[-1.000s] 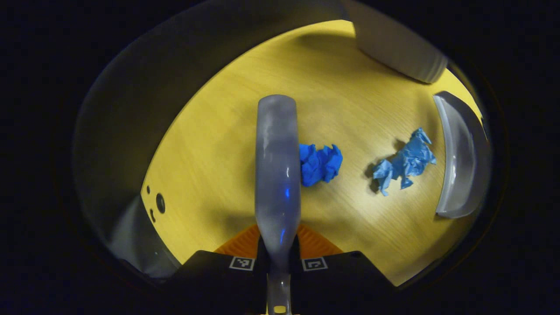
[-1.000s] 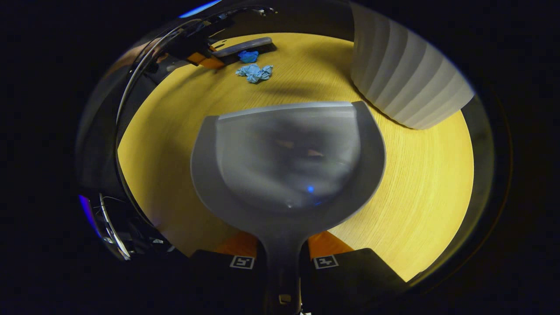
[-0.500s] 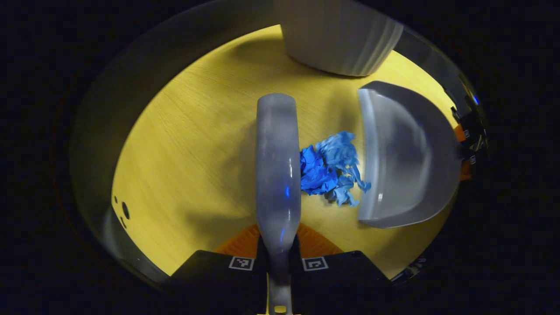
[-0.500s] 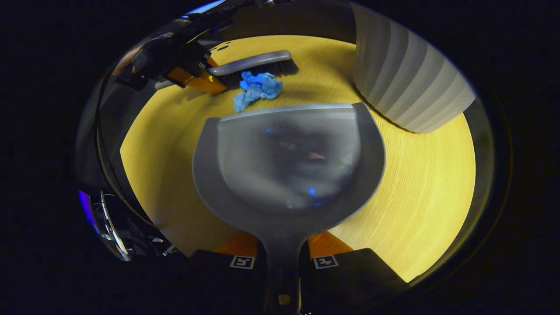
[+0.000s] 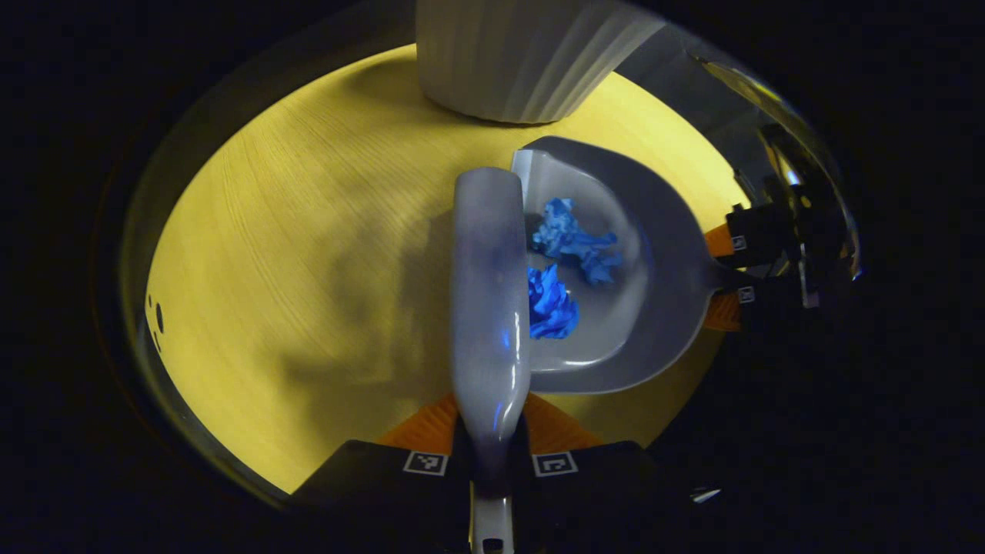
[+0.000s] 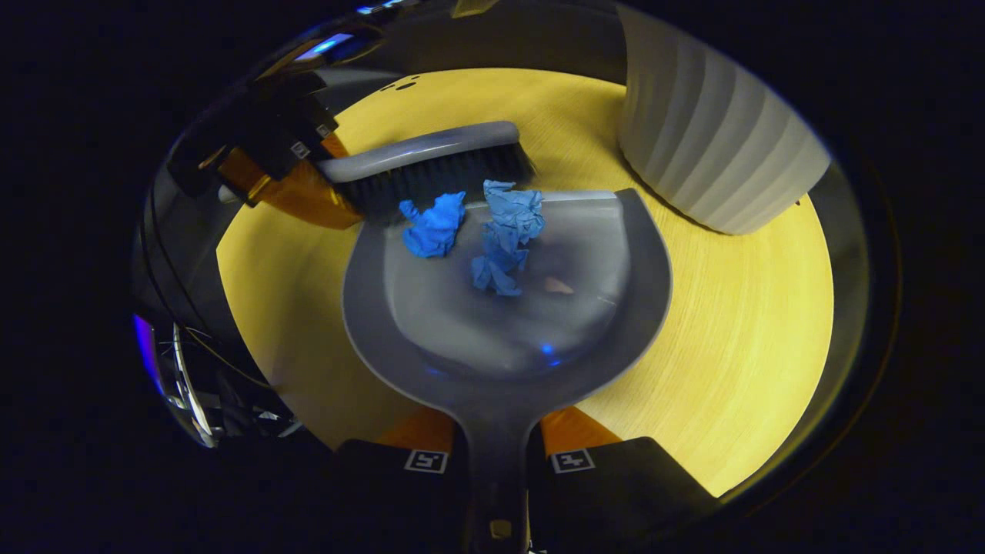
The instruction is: Pick up the small broom and dustpan from the desktop, sweep the trash into the dustpan with the broom, and then empty the trash into the garbage bin.
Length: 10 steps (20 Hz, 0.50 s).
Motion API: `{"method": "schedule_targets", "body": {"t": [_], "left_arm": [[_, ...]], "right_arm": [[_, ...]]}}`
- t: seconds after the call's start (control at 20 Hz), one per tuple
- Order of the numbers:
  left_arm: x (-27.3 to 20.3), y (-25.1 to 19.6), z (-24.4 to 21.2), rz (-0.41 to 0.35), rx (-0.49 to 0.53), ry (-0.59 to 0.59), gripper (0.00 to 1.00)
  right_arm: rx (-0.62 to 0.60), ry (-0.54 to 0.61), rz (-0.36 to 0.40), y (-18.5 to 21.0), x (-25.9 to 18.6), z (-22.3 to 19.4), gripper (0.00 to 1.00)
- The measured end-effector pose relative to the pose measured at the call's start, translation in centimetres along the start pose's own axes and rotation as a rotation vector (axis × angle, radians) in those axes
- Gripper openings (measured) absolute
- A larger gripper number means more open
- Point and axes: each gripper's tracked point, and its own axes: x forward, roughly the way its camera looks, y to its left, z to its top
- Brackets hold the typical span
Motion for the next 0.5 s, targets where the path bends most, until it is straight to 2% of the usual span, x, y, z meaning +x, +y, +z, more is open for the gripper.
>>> {"method": "schedule_targets", "body": {"t": [0.05,0.25,0.35,0.4,0.5], "left_arm": [[-0.3,0.1,-0.3,0.006,-0.027,-0.014,0.25],[-1.2,1.4,-0.8,0.103,-0.152,-0.133,0.26],[-1.9,1.5,-1.1,0.127,-0.213,-0.203,0.26],[-2.2,1.6,-1.6,0.152,-0.235,-0.232,0.22],[-2.4,2.3,-2.7,0.189,-0.267,-0.285,0.26]], "right_arm": [[0.018,-0.01,0.003,0.0,-0.2,0.3,0.34],[0.056,-0.051,0.005,-0.3,-1.0,0.0,0.34],[0.063,-0.067,-0.003,-0.2,-1.9,-0.2,0.34],[0.061,-0.068,-0.004,0.0,-2.4,-0.2,0.34],[0.052,-0.065,-0.013,0.4,-4.3,-0.4,0.34]]}}
